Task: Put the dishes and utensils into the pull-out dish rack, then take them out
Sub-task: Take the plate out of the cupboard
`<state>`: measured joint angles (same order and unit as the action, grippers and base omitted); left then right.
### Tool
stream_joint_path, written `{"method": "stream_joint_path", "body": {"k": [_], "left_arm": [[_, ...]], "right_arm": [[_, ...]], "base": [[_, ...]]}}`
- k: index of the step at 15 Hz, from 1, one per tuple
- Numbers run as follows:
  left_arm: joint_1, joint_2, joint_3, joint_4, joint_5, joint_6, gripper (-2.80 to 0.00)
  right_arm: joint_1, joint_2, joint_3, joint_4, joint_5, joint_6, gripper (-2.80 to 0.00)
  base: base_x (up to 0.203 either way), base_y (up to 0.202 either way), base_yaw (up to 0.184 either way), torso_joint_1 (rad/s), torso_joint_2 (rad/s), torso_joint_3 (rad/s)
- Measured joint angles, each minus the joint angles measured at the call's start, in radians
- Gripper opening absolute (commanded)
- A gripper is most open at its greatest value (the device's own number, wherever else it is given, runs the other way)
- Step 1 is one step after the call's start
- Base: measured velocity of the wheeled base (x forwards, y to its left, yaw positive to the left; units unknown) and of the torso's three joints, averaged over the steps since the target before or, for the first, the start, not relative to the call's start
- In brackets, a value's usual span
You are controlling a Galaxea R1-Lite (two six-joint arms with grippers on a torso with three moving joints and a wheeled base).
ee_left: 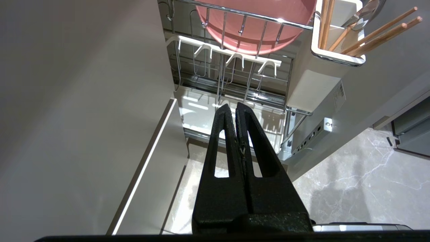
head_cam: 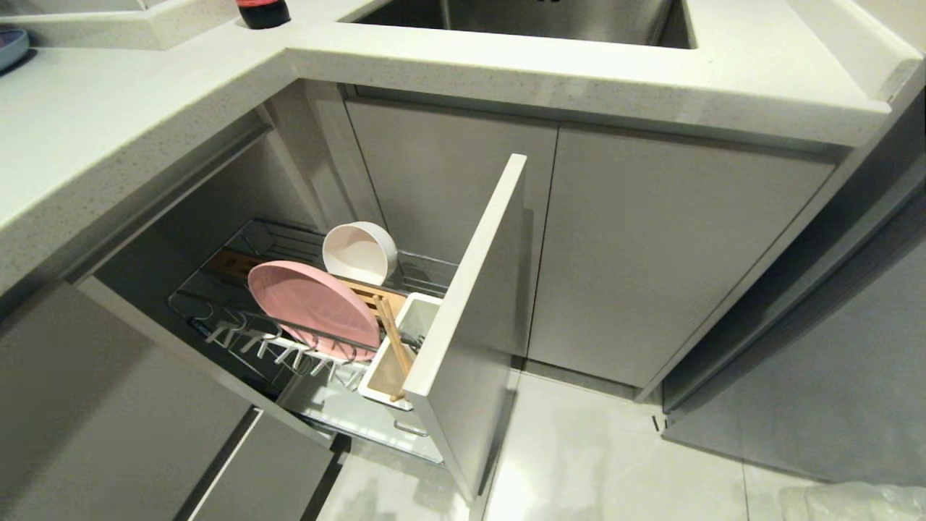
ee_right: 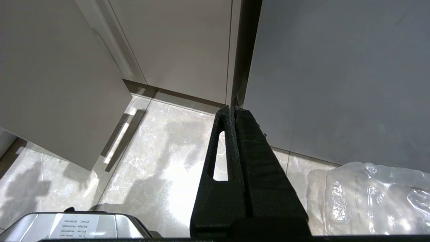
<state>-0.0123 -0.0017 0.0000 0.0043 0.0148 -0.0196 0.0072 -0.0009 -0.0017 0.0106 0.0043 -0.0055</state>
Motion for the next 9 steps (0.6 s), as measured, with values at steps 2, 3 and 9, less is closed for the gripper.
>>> {"method": "stream_joint_path", "body": {"k": [2,3,9], "left_arm": [[0.0,0.0,0.0,0.0,0.0,0.0,-2.8],[0.0,0.0,0.0,0.0,0.0,0.0,-2.8],[0.0,0.0,0.0,0.0,0.0,0.0,-2.8]], "right_arm": [[0.0,0.0,0.0,0.0,0.0,0.0,-2.8],[0.0,0.0,0.0,0.0,0.0,0.0,-2.8],[0.0,0.0,0.0,0.0,0.0,0.0,-2.8]], "base": [[0.0,0.0,0.0,0.0,0.0,0.0],[0.0,0.0,0.0,0.0,0.0,0.0],[0.0,0.0,0.0,0.0,0.0,0.0]]}}
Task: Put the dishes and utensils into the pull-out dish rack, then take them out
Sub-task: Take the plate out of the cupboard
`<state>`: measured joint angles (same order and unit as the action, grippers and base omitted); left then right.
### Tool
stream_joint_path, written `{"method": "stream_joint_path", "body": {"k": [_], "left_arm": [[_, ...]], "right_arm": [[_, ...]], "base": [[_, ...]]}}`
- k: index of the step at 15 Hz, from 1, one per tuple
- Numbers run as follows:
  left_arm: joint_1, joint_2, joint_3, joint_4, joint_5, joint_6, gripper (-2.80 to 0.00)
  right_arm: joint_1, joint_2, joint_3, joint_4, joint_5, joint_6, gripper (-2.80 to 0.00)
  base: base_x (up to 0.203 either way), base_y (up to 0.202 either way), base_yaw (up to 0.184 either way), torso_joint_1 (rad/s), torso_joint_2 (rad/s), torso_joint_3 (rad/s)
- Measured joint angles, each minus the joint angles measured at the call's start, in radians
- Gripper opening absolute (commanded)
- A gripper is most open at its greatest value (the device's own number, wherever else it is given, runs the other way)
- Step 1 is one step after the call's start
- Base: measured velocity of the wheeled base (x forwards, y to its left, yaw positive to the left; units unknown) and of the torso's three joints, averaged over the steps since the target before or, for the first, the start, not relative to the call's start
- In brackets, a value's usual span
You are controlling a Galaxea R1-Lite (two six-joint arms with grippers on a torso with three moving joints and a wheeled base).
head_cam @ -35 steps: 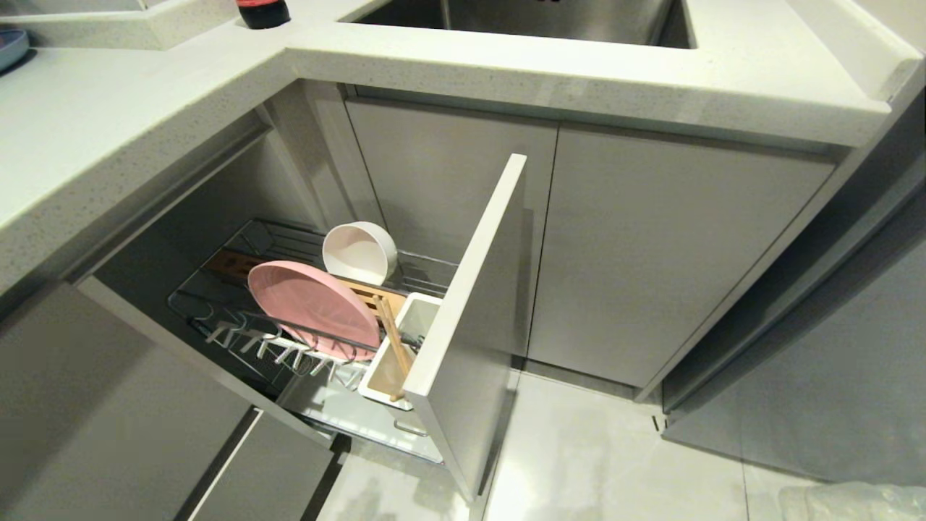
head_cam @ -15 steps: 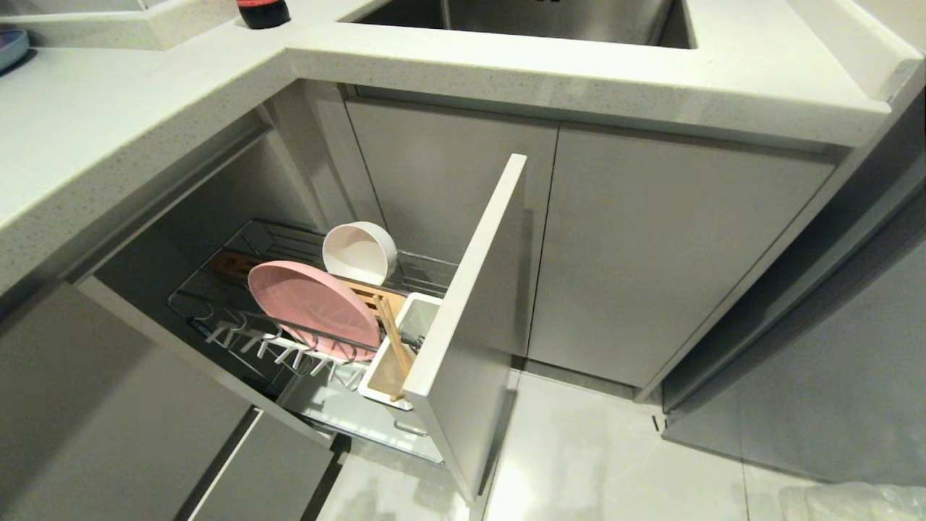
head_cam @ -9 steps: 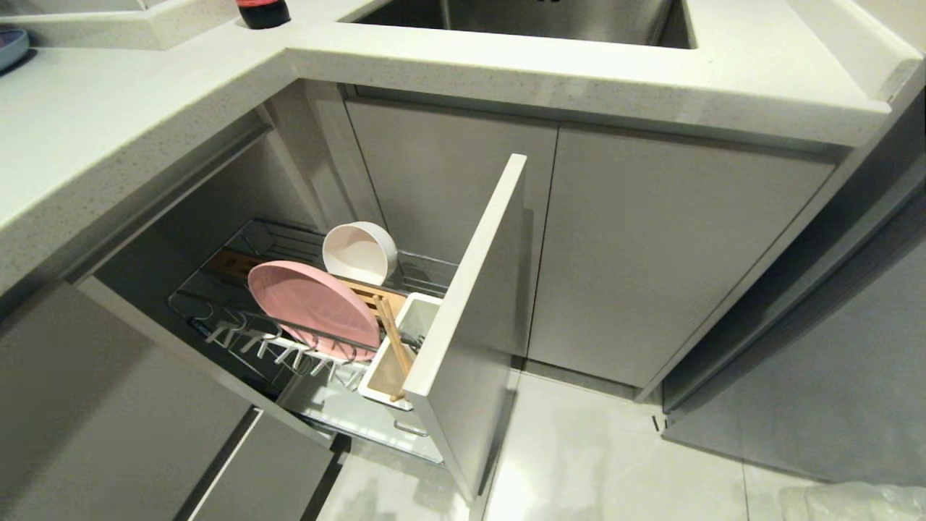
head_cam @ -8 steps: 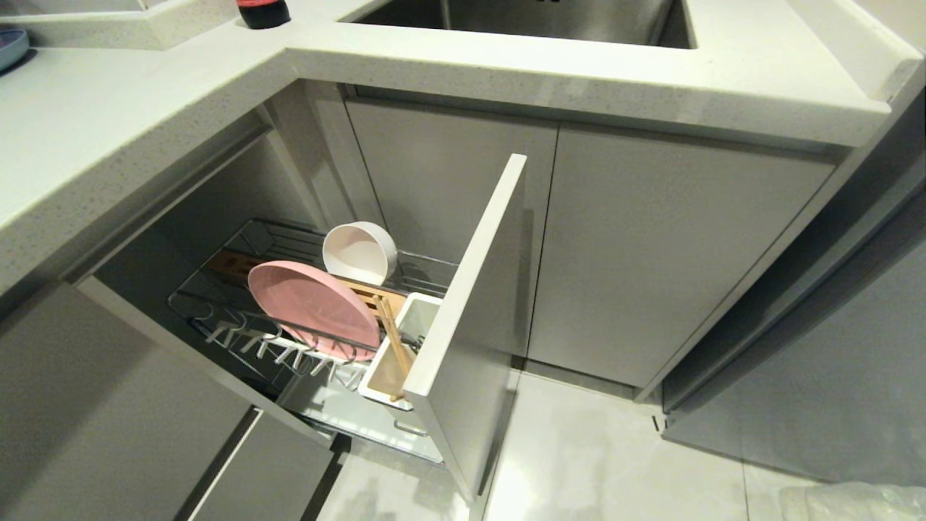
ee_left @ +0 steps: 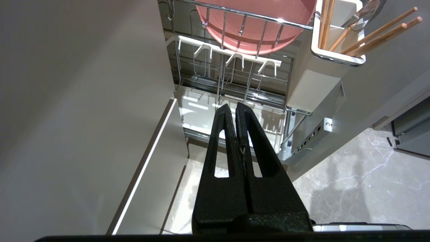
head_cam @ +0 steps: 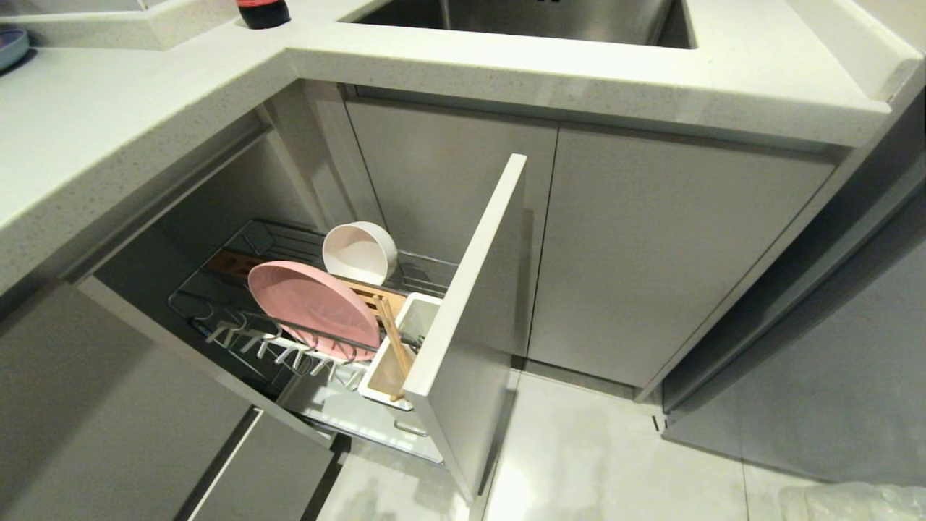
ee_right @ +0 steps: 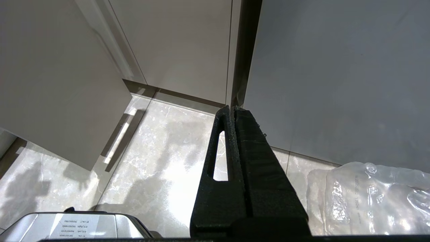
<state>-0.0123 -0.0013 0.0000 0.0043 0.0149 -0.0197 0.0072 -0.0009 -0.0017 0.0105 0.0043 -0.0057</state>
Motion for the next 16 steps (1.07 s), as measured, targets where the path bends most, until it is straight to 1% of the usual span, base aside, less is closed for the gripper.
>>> {"method": "stream_joint_path", "body": {"k": [16], "left_arm": [[0.0,0.0,0.0,-0.003,-0.001,0.006,-2.8]], "right_arm": [[0.0,0.0,0.0,0.0,0.0,0.0,-2.8]], "base": [[0.0,0.0,0.0,0.0,0.0,0.0]]}}
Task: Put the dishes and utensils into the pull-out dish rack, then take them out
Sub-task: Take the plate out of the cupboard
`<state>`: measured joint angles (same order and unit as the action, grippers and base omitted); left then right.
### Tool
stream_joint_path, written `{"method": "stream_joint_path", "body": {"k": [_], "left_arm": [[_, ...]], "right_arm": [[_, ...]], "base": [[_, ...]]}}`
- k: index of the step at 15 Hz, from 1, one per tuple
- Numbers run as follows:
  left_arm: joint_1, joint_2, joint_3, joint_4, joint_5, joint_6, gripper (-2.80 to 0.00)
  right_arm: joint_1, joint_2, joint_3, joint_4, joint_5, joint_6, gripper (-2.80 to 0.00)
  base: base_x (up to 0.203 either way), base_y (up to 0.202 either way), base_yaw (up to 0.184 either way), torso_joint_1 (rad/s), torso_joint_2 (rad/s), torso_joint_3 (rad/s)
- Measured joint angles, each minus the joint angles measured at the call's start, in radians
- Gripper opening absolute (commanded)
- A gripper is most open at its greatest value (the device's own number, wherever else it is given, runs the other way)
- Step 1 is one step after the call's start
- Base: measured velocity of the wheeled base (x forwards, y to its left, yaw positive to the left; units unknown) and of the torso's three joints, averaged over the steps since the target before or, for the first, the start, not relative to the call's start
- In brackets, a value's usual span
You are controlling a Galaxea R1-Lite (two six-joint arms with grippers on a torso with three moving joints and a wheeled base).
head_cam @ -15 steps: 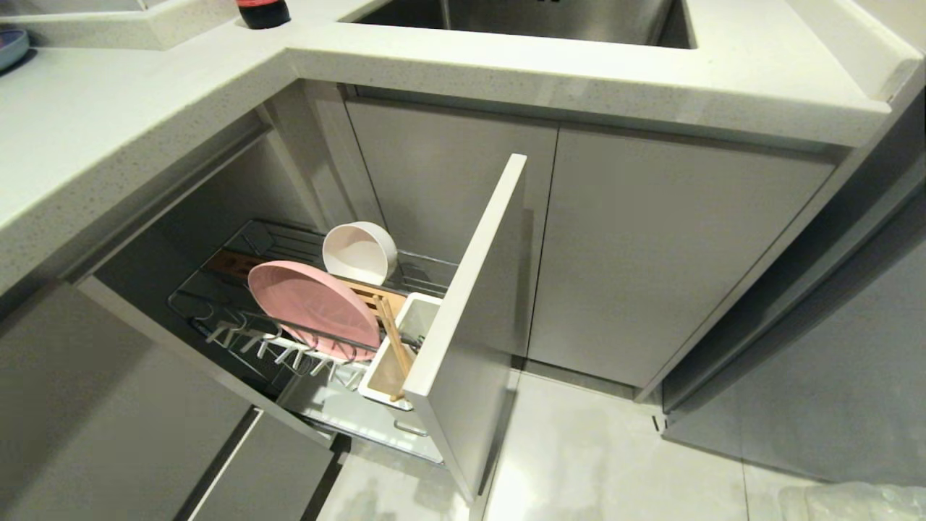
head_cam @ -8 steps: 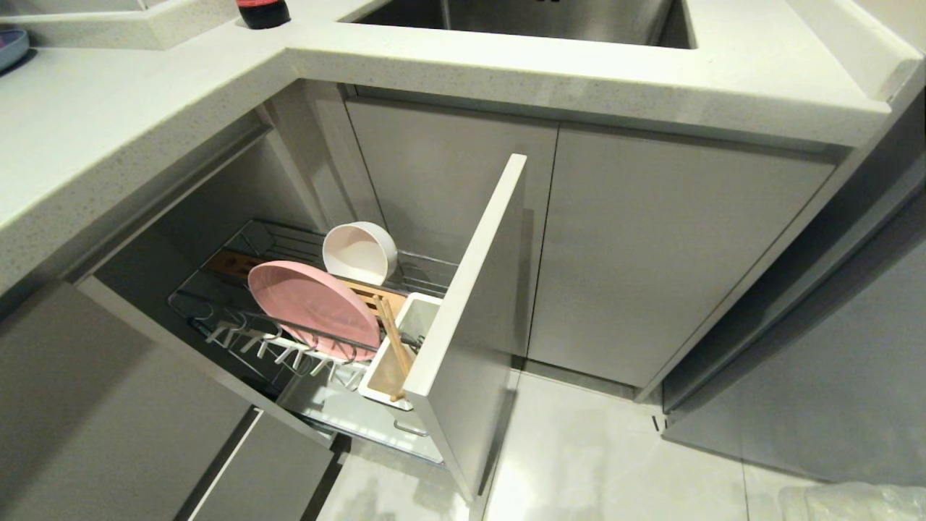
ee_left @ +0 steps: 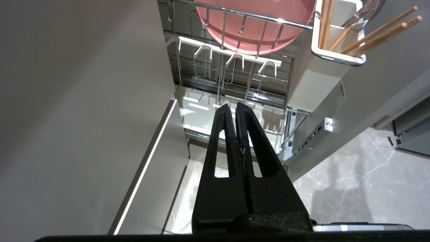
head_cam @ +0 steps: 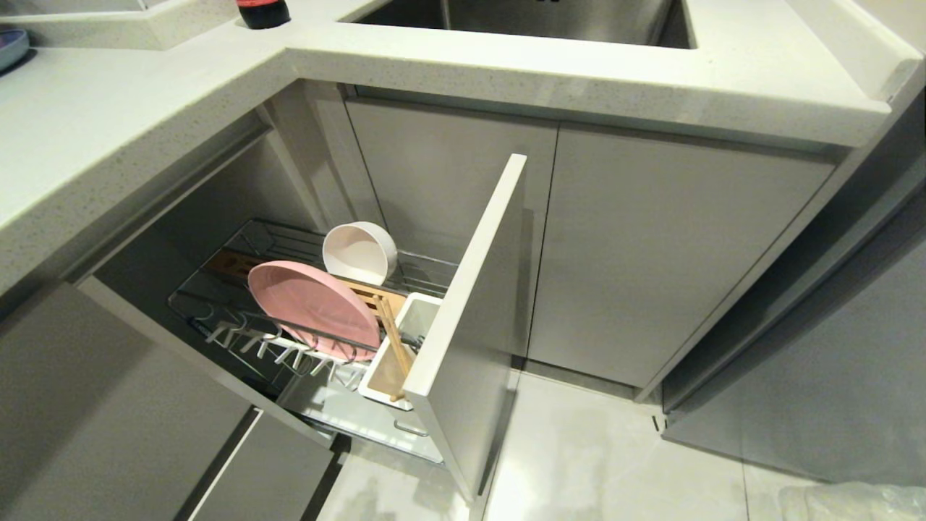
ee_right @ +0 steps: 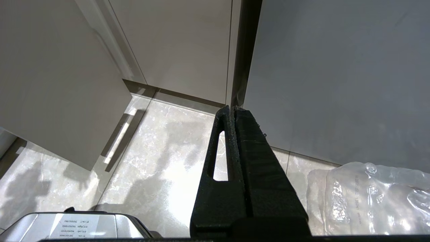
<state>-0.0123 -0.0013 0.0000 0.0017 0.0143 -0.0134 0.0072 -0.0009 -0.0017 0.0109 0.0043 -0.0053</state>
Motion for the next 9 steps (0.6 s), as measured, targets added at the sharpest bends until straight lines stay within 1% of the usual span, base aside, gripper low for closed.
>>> {"method": "stream_joint_path", "body": {"k": [1,3,6,9], "left_arm": [[0.0,0.0,-0.005,-0.011,-0.004,-0.003,-2.8],[0.0,0.001,-0.101,-0.015,-0.023,-0.007,-2.8],[0.003,0.056,-0.377,0.089,-0.056,-0.014,-2.8],[0.006,0.247,-0.626,0.161,-0.068,-0.062,-2.8]], "right_arm": [[0.0,0.0,0.0,0.0,0.0,0.0,-2.8],[0.0,0.0,0.0,0.0,0.0,0.0,-2.8],[0.0,0.0,0.0,0.0,0.0,0.0,-2.8],[0.0,0.0,0.0,0.0,0.0,0.0,-2.8]], "base": [[0.0,0.0,0.0,0.0,0.0,0.0],[0.0,0.0,0.0,0.0,0.0,0.0],[0.0,0.0,0.0,0.0,0.0,0.0],[0.0,0.0,0.0,0.0,0.0,0.0]]}}
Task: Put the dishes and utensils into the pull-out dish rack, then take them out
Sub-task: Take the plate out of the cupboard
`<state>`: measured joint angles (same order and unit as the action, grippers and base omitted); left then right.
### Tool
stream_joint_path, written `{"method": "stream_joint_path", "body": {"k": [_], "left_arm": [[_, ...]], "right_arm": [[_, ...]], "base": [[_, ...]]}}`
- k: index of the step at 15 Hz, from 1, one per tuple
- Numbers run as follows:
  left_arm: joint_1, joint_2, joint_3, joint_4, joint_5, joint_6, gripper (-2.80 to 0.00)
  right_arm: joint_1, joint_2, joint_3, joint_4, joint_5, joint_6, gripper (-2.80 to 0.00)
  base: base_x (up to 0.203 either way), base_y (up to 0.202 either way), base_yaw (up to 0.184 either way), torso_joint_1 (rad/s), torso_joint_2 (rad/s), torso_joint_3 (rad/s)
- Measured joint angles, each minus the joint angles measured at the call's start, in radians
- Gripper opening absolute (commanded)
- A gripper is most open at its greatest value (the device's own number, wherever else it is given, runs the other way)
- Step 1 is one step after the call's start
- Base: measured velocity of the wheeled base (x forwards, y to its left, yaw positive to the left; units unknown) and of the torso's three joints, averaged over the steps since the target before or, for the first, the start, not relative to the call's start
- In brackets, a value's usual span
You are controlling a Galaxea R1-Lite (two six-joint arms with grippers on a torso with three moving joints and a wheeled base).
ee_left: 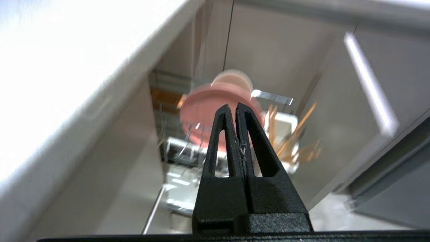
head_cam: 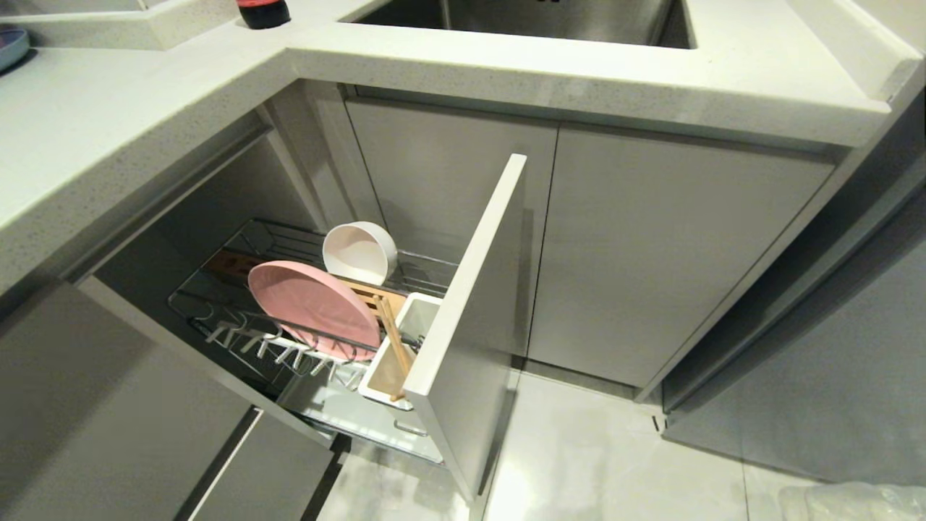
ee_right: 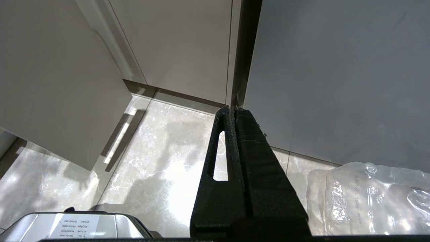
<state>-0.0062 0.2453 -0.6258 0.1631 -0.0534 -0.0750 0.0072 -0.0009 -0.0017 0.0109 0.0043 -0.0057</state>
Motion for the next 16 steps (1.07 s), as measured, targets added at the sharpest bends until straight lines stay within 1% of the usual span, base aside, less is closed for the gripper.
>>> {"method": "stream_joint_path", "body": {"k": [2,4,5,7,10,11,13,15,16], "left_arm": [[-0.001,0.159,-0.143,0.017,-0.005,-0.056,-2.8],[-0.008,0.315,-0.28,0.031,-0.022,-0.134,-2.8],[-0.025,0.388,-0.35,0.042,-0.03,-0.181,-2.8],[-0.105,0.512,-0.465,0.077,-0.025,-0.265,-2.8],[-0.247,0.654,-0.586,0.155,0.022,-0.4,-2.8],[-0.306,0.696,-0.617,0.179,0.058,-0.448,-2.8],[-0.426,0.771,-0.654,0.2,0.179,-0.526,-2.8],[-0.55,0.853,-0.666,0.21,0.344,-0.609,-2.8],[-0.593,0.892,-0.669,0.219,0.421,-0.658,-2.8]], "right_arm": [[0.0,0.0,0.0,0.0,0.0,0.0,-2.8],[0.0,0.0,0.0,0.0,0.0,0.0,-2.8],[0.0,0.0,0.0,0.0,0.0,0.0,-2.8],[0.0,0.0,0.0,0.0,0.0,0.0,-2.8],[0.0,0.0,0.0,0.0,0.0,0.0,-2.8],[0.0,0.0,0.0,0.0,0.0,0.0,-2.8],[0.0,0.0,0.0,0.0,0.0,0.0,-2.8],[0.0,0.0,0.0,0.0,0.0,0.0,-2.8],[0.0,0.0,0.0,0.0,0.0,0.0,-2.8]], "base": [[0.0,0.0,0.0,0.0,0.0,0.0],[0.0,0.0,0.0,0.0,0.0,0.0],[0.0,0.0,0.0,0.0,0.0,0.0],[0.0,0.0,0.0,0.0,0.0,0.0],[0.0,0.0,0.0,0.0,0.0,0.0],[0.0,0.0,0.0,0.0,0.0,0.0],[0.0,0.0,0.0,0.0,0.0,0.0],[0.0,0.0,0.0,0.0,0.0,0.0],[0.0,0.0,0.0,0.0,0.0,0.0]]}}
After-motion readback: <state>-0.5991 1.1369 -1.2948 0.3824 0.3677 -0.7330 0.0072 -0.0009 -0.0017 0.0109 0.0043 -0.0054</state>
